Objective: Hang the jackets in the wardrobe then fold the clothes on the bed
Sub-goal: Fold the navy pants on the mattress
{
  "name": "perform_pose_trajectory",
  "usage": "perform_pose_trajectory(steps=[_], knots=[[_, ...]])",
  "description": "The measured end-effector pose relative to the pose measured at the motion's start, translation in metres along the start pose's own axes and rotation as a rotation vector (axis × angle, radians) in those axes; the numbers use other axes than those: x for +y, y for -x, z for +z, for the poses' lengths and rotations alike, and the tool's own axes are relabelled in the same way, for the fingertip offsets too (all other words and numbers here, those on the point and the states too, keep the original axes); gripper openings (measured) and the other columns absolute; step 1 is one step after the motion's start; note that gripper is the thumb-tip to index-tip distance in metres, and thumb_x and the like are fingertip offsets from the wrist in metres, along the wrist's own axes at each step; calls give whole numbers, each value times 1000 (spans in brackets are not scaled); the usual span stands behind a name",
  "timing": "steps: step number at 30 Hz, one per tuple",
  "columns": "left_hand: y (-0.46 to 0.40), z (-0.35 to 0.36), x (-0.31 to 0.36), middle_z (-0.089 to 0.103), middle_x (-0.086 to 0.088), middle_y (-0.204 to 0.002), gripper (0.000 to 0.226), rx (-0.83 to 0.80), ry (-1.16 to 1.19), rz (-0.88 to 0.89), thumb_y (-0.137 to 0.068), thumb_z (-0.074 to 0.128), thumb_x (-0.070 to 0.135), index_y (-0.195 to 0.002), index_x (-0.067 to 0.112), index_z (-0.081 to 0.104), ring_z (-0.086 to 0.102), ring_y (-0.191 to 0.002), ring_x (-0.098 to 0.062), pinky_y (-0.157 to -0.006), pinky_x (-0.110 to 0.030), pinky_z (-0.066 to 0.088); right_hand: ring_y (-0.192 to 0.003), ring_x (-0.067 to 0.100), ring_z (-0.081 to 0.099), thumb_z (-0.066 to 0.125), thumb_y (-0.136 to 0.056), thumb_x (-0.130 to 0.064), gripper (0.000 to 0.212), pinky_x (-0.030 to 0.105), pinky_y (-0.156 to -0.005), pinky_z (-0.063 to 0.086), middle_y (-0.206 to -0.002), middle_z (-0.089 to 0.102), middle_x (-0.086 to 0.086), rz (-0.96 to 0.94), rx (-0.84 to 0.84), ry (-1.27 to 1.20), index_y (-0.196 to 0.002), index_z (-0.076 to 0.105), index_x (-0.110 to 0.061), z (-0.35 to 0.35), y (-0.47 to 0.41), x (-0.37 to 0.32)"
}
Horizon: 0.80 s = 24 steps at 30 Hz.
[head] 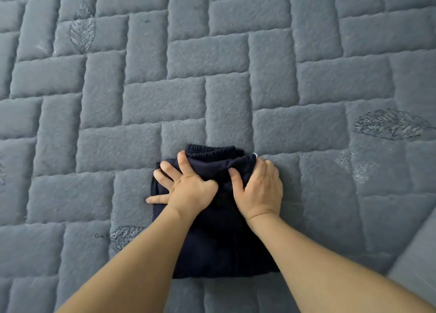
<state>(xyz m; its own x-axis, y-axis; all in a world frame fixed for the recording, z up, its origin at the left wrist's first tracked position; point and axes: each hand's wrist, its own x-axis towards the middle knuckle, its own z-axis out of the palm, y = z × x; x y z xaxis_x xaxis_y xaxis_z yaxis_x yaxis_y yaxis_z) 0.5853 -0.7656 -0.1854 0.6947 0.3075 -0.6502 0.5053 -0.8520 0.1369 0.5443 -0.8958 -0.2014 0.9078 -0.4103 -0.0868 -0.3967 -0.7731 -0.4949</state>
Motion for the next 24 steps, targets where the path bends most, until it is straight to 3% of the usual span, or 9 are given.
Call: perform_pose_trajectory(steps=[2, 4, 6, 8, 10, 15, 19, 22, 24], knots=[[-3, -16, -1, -12, -5, -153, 104, -17, -144, 34, -59, 54, 53, -143, 37, -5, -18, -142, -31, -100, -78, -5, -93, 32, 56, 47, -82, -65, 67, 41, -78, 47, -99, 59, 12, 18, -6, -48, -108, 59, -4, -5, 1, 1], [-6, -45, 2, 14, -9, -145, 93, -26, -339, 106, -55, 61, 56, -135, 27, 24, 7, -140, -33, -105, -73, 5, -101, 28, 54, 59, -77, -65, 62, 40, -88, 45, -104, 60, 7, 87, -128, -121, -108, 63, -11, -14, -1, 1], [1, -76, 13, 37, -9, -131, 66, -85, -390, 226, -56, 70, 45, -114, 22, 48, 37, -124, -30, -104, -51, 31, -100, 23, 59, 72, -69, -59, 51, 38, -92, 49, -105, 65, 5, 263, -348, -389, -100, 68, -19, -36, -4, -4], [30, -95, 21, 65, -4, -100, 33, -243, -223, 326, -57, 72, 23, -88, 23, 61, 62, -83, -18, -67, -24, 48, -91, 23, 68, 81, -61, -38, 44, 39, -85, 56, -100, 72, 9, 521, -597, -810, -99, 70, -19, -75, 4, -10], [68, -109, 29, 70, 3, -71, 27, -365, -135, 405, -51, 68, 12, -74, 25, 65, 65, -58, -12, -45, -17, 44, -82, 27, 72, 76, -56, -20, 44, 41, -76, 59, -93, 74, 13, 618, -705, -965, -99, 71, -14, -118, 21, -3], [217, -159, 79, 57, 3, -116, 84, -500, -187, 601, -47, 69, 25, -124, 37, 37, 61, -96, -24, -75, -36, 52, -73, 22, 73, 70, -65, -6, 39, 28, -57, 56, -89, 75, 10, 644, -560, -999, -104, 69, -9, -286, 82, 17], [358, -194, 134, 68, 2, -108, 66, -589, -139, 805, -42, 68, 24, -103, 44, 56, 67, -94, -27, -85, -46, 56, -88, 25, 71, 63, -73, -7, 37, 30, -72, 55, -101, 74, 10, 599, -368, -979, -110, 69, -8, -451, 134, 25], [461, -212, 172, 67, 3, -109, 79, -597, -152, 940, -37, 65, 28, -115, 38, 53, 68, -94, -27, -83, -44, 57, -82, 24, 72, 62, -71, -9, 38, 29, -66, 55, -100, 75, 10, 591, -204, -1004, -108, 70, -8, -566, 183, 33], [532, -223, 195, 62, 9, -102, 72, -559, -171, 1038, -37, 62, 28, -107, 39, 49, 64, -92, -20, -80, -35, 55, -78, 24, 72, 63, -65, -9, 41, 28, -61, 56, -98, 75, 10, 574, -78, -1039, -106, 70, -7, -632, 217, 41]])
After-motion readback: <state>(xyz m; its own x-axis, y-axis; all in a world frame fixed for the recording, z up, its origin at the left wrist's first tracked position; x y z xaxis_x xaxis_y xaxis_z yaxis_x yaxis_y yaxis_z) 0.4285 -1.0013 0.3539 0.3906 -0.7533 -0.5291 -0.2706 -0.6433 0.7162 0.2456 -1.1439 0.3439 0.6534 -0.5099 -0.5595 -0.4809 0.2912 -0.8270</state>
